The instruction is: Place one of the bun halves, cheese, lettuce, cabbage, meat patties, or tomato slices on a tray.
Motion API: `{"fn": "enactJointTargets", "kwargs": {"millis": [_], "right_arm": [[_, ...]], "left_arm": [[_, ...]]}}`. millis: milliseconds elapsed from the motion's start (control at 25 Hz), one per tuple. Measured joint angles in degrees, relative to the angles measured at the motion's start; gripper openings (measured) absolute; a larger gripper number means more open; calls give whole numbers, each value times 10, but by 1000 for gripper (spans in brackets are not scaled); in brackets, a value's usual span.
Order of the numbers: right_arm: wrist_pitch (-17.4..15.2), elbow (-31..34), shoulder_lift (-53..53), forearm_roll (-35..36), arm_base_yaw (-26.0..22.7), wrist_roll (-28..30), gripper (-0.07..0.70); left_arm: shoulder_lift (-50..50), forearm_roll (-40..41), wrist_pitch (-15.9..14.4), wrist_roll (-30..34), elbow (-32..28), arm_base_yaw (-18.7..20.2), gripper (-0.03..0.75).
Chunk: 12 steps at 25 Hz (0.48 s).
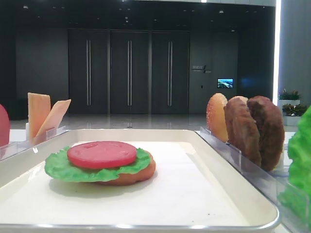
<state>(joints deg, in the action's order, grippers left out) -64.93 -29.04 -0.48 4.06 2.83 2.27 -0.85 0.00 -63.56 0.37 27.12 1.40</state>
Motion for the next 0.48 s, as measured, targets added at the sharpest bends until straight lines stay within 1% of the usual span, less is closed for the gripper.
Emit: {"fn": "enactJointTargets", "kwargs": {"millis": [480], "right_arm": [[0,0,0,0,0,0,435]], "left_arm": [[0,5,0,0,0,0,349]]}}
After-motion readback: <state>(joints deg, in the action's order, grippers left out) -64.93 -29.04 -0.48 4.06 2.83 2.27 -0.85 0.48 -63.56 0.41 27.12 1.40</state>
